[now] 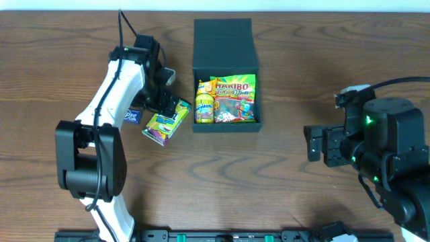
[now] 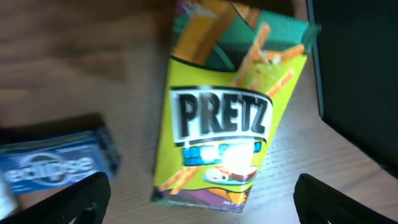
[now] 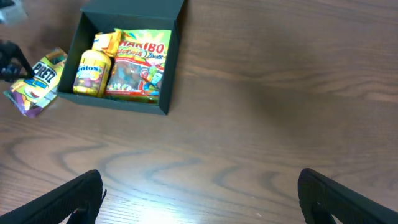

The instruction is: Pack container

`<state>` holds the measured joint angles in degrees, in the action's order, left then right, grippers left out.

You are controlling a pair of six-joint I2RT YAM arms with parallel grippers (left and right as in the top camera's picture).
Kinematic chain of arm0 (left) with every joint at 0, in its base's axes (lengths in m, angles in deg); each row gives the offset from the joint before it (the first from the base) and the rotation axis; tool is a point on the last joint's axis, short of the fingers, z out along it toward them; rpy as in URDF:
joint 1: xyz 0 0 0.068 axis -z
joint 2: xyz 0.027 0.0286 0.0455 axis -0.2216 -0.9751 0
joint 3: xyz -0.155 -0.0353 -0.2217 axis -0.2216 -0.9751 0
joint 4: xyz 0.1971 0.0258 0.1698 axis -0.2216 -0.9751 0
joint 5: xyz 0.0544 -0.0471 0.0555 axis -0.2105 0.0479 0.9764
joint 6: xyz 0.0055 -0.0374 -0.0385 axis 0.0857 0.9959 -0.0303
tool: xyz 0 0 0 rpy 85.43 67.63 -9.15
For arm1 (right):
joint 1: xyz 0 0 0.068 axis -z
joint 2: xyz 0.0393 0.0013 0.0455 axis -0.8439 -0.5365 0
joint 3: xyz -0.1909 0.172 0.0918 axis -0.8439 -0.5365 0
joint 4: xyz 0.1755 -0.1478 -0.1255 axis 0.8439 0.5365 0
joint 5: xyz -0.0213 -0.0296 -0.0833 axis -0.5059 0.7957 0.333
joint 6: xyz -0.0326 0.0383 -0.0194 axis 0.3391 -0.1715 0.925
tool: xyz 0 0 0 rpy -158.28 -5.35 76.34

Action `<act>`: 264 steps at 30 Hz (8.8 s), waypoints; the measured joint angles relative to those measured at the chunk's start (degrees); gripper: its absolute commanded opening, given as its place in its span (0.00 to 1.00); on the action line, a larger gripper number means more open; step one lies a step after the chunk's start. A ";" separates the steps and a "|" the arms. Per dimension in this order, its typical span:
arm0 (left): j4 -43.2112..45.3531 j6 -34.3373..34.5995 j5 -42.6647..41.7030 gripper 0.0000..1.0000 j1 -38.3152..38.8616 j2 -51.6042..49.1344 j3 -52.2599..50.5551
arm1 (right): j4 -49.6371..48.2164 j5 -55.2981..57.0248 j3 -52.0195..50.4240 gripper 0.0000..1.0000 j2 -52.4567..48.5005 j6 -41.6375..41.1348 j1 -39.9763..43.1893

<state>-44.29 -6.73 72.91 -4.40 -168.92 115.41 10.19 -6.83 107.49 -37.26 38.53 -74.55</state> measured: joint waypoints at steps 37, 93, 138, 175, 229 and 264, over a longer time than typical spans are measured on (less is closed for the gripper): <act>19.28 -3.06 4.42 0.95 5.64 0.00 -13.11 | 0.00 0.00 0.00 0.99 0.00 0.00 0.00; 11.96 12.13 12.02 0.69 7.43 0.15 7.78 | -0.02 0.00 0.00 0.99 0.00 0.00 0.00; 23.30 49.51 -0.96 0.94 28.46 -7.15 10.27 | 0.00 0.02 0.00 0.99 0.00 0.00 0.00; -18.97 68.46 20.13 0.92 0.13 -4.17 28.02 | 0.00 0.09 0.00 0.99 0.00 0.00 0.00; 16.94 74.93 10.67 0.24 -7.89 -2.71 -12.26 | 0.00 0.13 0.00 0.99 0.00 0.00 0.00; 40.89 48.46 -1.90 0.06 15.21 10.25 -13.00 | 0.00 0.13 0.00 0.99 0.00 0.00 0.00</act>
<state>-3.40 41.72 71.01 10.81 -158.67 102.40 10.19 -6.70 107.49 -37.26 38.53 -74.55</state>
